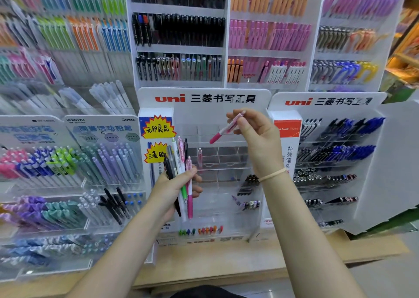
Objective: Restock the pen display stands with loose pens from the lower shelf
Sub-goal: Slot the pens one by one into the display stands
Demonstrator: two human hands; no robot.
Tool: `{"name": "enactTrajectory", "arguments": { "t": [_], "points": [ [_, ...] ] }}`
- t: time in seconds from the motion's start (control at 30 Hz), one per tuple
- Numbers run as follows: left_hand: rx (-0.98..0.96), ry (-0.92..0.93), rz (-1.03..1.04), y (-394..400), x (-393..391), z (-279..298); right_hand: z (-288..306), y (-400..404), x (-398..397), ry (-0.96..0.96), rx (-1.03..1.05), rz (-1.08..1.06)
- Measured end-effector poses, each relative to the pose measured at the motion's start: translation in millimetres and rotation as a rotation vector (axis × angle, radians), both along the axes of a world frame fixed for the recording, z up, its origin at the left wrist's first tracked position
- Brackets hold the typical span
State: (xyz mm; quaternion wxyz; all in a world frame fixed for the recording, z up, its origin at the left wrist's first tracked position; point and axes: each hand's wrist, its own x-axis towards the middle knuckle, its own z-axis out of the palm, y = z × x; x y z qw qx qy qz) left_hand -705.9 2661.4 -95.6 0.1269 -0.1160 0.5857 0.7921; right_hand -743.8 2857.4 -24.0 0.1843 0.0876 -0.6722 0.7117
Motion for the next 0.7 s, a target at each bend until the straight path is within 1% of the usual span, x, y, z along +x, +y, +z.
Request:
{"name": "enactTrajectory", "arguments": {
  "t": [0.07,0.17,0.37,0.47,0.7],
  "points": [
    [0.003,0.0,-0.004,0.5,-0.6,-0.3,-9.3,-5.0,-4.4,-0.032,0.085,0.024],
    [0.008,-0.006,-0.006,0.7,-1.0,-0.7,-34.7,-11.9,-12.8,-0.121,0.271,0.023],
    [0.028,0.003,-0.042,-5.6,-1.1,-2.7,-69.1,-16.2,-24.2,-0.159,0.52,0.008],
    [0.036,0.008,-0.054,-8.0,-0.5,-4.7,-70.2,-20.4,-25.9,-0.163,0.584,0.015],
    [0.053,0.048,-0.09,-13.4,-1.7,-9.7,-71.1,-26.8,-26.8,-0.1,0.647,-0.036]
  ]
}}
